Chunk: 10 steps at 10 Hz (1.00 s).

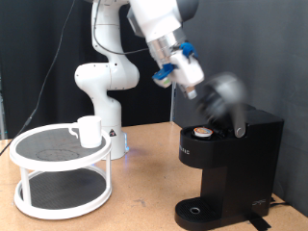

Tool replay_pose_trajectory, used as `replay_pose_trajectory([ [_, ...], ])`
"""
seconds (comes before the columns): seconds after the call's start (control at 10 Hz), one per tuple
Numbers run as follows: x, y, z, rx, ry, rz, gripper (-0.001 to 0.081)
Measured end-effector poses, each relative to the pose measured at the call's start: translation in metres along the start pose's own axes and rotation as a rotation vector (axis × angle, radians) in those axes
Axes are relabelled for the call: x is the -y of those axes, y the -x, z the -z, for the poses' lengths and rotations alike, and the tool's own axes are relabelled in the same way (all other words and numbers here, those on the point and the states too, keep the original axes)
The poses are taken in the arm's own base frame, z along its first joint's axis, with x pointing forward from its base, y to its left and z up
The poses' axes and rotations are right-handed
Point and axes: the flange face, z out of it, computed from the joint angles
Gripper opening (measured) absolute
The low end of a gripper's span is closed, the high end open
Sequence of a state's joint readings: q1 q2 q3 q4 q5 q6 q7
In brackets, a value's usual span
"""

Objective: Make a cup of coffee with the keurig machine

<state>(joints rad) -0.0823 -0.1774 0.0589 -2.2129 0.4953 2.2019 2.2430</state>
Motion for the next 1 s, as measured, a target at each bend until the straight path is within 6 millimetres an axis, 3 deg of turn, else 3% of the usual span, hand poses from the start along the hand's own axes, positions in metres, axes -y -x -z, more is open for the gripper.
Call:
replay_pose_trajectory([
  [0.2, 0.015, -0.014, -0.022, -0.016, -0.050, -0.013, 0.0000],
  [0.4, 0.021, -0.016, -0.031, 0.039, -0.025, -0.017, 0.0000],
  [0.7, 0.013, -0.006, -0.020, 0.160, 0.096, -0.029, 0.0000],
  [1.0, -0.009, 0.026, 0.002, 0.339, 0.221, -0.040, 0.0000],
])
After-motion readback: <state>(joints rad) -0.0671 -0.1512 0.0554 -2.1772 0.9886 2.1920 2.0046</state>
